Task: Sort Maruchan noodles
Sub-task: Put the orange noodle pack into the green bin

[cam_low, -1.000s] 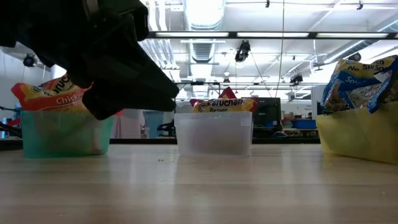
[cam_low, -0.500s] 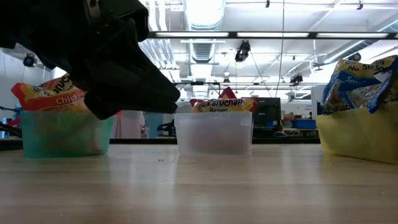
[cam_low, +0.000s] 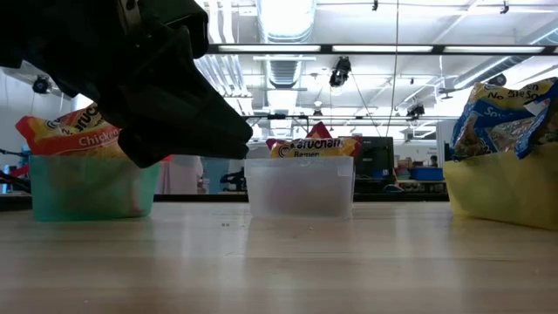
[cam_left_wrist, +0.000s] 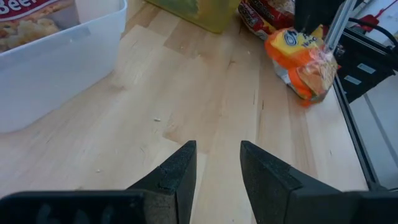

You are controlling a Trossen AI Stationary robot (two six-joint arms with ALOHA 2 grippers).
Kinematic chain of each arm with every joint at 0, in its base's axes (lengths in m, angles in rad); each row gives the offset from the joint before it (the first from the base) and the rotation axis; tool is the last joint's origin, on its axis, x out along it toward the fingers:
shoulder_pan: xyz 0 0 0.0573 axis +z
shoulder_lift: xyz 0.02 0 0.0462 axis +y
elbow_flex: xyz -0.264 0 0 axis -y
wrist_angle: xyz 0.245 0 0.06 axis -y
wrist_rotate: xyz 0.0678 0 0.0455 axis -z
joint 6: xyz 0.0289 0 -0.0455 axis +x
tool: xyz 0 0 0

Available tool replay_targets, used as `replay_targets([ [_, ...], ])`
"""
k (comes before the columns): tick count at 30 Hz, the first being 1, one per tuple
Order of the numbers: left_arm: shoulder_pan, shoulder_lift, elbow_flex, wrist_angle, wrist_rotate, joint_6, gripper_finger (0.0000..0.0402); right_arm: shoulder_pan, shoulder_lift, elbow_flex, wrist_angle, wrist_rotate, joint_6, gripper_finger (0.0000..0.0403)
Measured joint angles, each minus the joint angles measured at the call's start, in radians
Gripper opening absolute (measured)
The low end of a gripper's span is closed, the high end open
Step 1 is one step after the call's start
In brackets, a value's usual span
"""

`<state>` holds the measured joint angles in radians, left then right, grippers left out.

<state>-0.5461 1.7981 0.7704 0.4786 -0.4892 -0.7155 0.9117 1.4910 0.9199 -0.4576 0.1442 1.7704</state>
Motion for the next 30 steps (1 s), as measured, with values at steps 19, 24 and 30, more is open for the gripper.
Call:
replay_targets([
  [19, 0.003, 0.0, 0.003, 0.012, -0.002, -0.011, 0.0107, -0.132, -0.002, 0.085, 0.047, 0.043, -0.326, 0.0063],
  [24, 0.003, 0.0, 0.028, 0.018, 0.024, -0.038, 0.0107, -0.077, -0.001, 0.136, 0.045, 0.043, -0.275, 0.0063],
  [30, 0.003, 0.078, 0.104, 0.072, 0.115, -0.042, 0.0107, -0.035, 0.031, 0.137, -0.048, 0.057, -0.12, 0.0063],
])
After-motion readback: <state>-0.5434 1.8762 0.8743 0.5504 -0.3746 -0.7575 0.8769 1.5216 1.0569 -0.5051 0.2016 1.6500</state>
